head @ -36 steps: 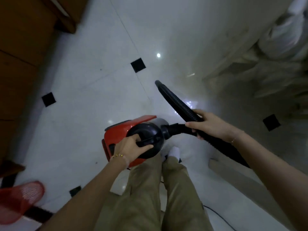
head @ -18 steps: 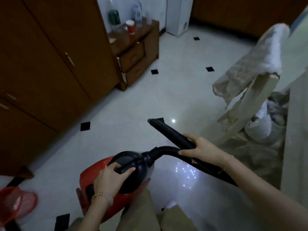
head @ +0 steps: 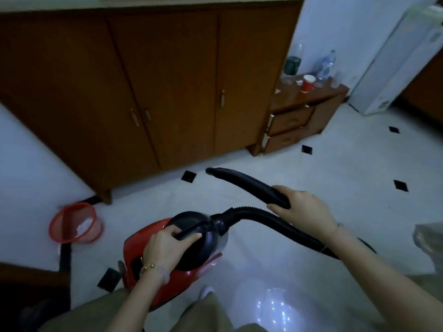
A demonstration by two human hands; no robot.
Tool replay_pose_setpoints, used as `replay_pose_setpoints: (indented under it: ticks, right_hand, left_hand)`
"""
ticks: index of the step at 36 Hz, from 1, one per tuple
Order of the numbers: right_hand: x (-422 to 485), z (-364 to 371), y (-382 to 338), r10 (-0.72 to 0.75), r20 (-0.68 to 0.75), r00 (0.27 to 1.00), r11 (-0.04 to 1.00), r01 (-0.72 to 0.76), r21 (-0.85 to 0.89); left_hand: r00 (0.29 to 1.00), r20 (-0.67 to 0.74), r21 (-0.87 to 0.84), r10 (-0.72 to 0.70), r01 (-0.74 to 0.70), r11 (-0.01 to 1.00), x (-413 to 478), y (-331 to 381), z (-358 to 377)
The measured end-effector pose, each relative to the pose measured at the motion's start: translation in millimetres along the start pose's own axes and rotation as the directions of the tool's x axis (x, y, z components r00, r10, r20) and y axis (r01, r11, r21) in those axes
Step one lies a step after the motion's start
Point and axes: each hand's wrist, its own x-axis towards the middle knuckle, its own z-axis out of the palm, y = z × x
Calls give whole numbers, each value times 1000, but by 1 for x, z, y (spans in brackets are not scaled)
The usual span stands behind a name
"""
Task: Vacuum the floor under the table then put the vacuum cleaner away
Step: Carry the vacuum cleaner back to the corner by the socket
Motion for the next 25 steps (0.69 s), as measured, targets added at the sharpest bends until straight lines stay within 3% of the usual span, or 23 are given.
replay_pose_setpoints:
  ticks: [7,14,19,25]
  right_hand:
    - [81,16,-67,-288,114,951,950,299,-93]
    - [138,42,-131,-553,290,781,808,588,-43]
    - [168,57,-176,-689,446,572,699,687,199]
    - [186,73,-229,-806,534,256,526,723,448]
  left_hand:
    - [976,-144,-36,-161,157,987,7,-28,-31]
    - [852,-310,-186,-422,381,906,-14,-49,-45]
    - [661,-406,-320,-631,545,775,-46,-59,-37]
    - [330,-468,-550,-820,618,562,-96,-43,-5]
